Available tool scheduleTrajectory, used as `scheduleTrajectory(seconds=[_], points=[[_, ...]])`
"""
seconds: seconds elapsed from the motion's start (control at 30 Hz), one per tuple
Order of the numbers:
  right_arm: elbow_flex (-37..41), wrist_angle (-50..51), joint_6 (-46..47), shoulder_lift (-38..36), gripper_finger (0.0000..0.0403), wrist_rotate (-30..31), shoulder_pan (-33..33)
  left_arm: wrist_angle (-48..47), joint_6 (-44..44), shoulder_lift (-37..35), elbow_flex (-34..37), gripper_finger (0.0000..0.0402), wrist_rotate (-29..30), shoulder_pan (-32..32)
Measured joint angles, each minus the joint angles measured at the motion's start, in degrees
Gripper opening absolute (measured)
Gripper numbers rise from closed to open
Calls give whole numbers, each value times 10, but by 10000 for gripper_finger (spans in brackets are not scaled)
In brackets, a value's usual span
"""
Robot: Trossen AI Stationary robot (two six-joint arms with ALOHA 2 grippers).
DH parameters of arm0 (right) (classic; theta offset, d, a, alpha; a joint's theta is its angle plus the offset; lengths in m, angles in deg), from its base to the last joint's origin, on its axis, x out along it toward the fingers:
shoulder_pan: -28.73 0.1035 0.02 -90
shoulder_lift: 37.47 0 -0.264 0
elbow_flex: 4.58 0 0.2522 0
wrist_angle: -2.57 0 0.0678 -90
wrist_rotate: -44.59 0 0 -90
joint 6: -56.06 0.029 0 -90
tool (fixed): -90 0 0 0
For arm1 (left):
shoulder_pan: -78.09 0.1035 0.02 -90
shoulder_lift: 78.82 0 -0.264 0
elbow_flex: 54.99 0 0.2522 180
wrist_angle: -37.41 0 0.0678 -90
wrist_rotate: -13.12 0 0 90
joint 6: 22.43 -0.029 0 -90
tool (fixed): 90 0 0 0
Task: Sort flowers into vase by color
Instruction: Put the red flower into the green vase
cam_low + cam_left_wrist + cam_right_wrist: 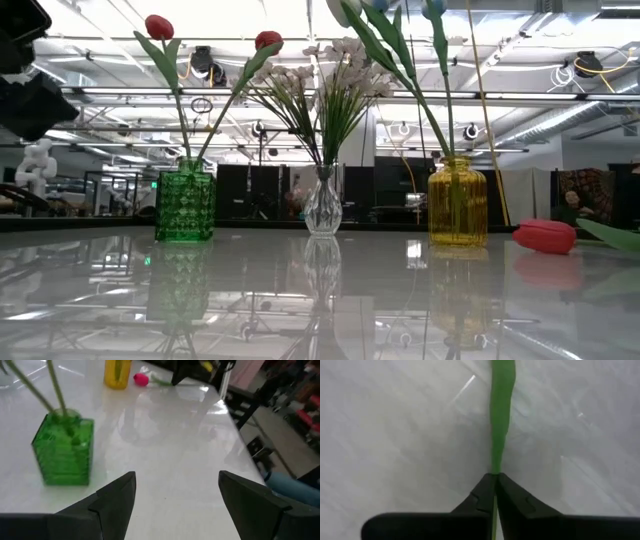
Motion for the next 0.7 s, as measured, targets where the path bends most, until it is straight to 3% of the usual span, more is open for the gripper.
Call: scheduleTrajectory(seconds=[0.1,0.2,0.4,0.57,0.63,0.7], points=[[-19,8,0,-3,3,22,10,31,-30,0,0,290,5,0],[-61,-9,-16,-21,2,82,22,75,-75,0,0,290,12,0],[-147,-57,-129,-25,1,279,30,180,-199,0,0,290,12,0],[-163,-240,-353,-25,1,526,-3,225,-292,0,-11,290,-3,0],[-164,-351,-485,-21,0,566,-31,235,-311,0,-15,290,-3,0],[-164,-458,-609,-11,0,564,-66,237,-315,0,-17,290,-2,0]])
